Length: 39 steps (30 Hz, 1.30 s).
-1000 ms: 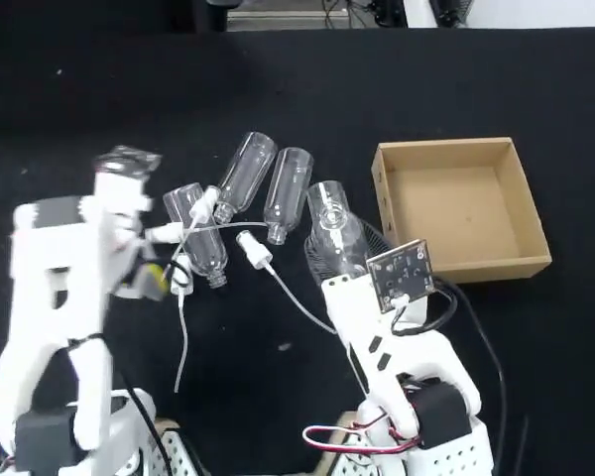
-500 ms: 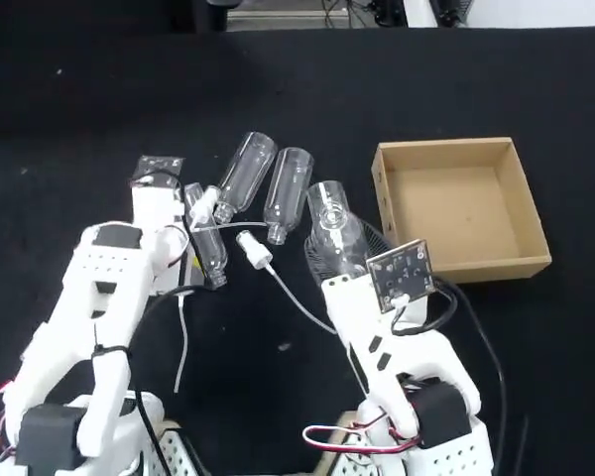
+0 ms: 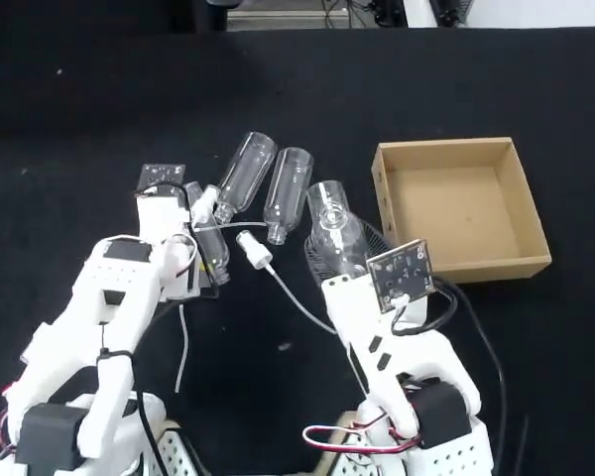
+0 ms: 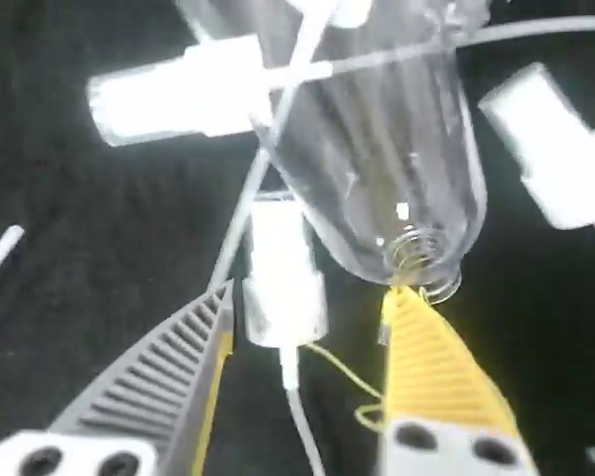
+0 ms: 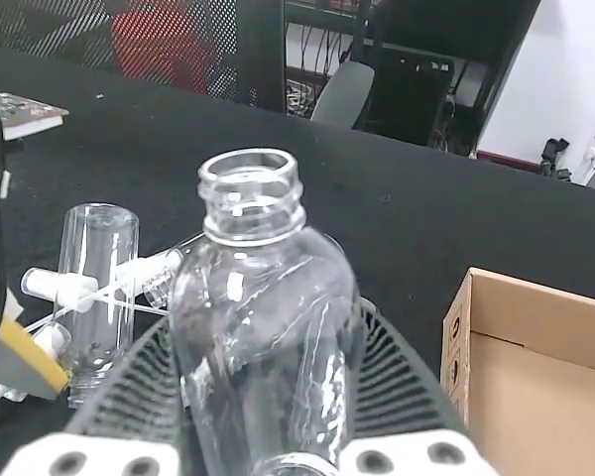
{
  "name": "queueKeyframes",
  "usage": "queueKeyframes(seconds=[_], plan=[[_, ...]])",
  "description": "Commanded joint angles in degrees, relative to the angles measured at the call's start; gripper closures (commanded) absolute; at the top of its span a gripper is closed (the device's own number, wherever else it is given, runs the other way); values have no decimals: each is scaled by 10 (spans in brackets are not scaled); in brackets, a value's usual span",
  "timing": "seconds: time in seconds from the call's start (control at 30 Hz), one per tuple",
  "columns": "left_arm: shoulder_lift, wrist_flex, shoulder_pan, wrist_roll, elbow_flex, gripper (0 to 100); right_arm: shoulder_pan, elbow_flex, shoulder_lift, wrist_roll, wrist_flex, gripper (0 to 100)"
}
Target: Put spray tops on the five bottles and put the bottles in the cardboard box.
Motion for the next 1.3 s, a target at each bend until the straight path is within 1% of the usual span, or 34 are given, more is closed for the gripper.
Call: queueKeyframes(seconds=[0.0, 0.2, 0.27, 0.37, 0.43, 0.57, 0.87, 1.13, 1.23, 1.27], plan=[[-1, -11, 27, 4, 7, 780, 15, -3, -13, 2, 4, 988], [-1, -17, 29, 2, 14, 780, 15, -3, -13, 3, 4, 988], [-1, -36, 14, 2, 19, 779, 15, -3, -13, 3, 5, 988], [-1, -73, -29, 3, 34, 776, 15, -3, -13, 3, 5, 988], [-1, -74, -41, 3, 36, 776, 15, -3, -13, 3, 5, 988], [-1, -49, -27, 2, 32, 777, 15, -3, -13, 2, 5, 988], [0, -48, 32, 3, 34, 780, 15, -3, -13, -1, 5, 988], [0, -51, 30, 2, 27, 780, 15, -3, -13, -1, 6, 988], [17, -40, 30, 2, 7, 780, 15, -3, -13, -1, 6, 988], [31, -21, 31, 2, -7, 780, 15, -2, -13, -1, 6, 988]])
